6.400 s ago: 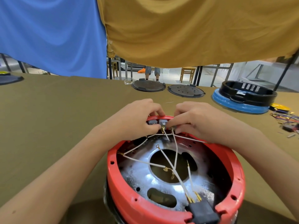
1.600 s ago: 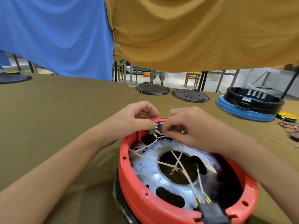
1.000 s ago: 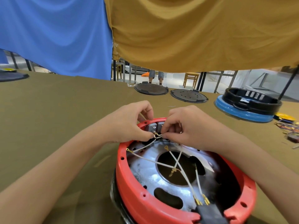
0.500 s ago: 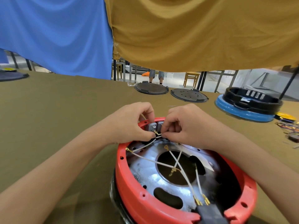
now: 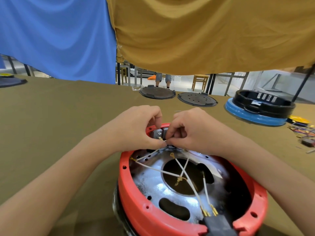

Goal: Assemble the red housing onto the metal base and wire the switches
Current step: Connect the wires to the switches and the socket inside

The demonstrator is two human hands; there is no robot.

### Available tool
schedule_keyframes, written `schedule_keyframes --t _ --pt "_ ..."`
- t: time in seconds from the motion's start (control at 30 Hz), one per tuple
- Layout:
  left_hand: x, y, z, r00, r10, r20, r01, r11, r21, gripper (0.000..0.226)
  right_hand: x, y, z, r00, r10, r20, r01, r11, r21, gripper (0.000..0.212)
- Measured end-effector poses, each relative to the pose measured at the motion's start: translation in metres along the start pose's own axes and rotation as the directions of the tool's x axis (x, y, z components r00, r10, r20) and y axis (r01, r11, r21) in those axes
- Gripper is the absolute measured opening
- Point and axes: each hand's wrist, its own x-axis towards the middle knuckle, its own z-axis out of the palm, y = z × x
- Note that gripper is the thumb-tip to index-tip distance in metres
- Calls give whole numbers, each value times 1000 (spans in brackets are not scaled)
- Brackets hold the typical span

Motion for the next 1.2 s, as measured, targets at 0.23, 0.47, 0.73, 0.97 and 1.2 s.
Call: schedule_keyframes --t 0.23,0.47,0.73,0.97,1.2 --pt "1 3 3 1000 -6 -24 7 999 46 33 -6 5 -3 997 29 -78 -23 997 75 3" --pt "-3 1 4 999 -4 43 4 1000 10 17 -10 7 -7 990 138 -34 -137 990 32 13" --pt "-4 1 4 994 23 102 -19 999 -37 3 -10 3 -5 989 145 -9 -144 988 46 7" --pt "-3 1 5 994 11 112 -3 997 -77 8 -10 1 -2 990 144 8 -144 985 93 8" --pt "-3 1 5 994 14 109 -3 995 -96 12 -9 1 -2 991 132 5 -131 980 152 8"
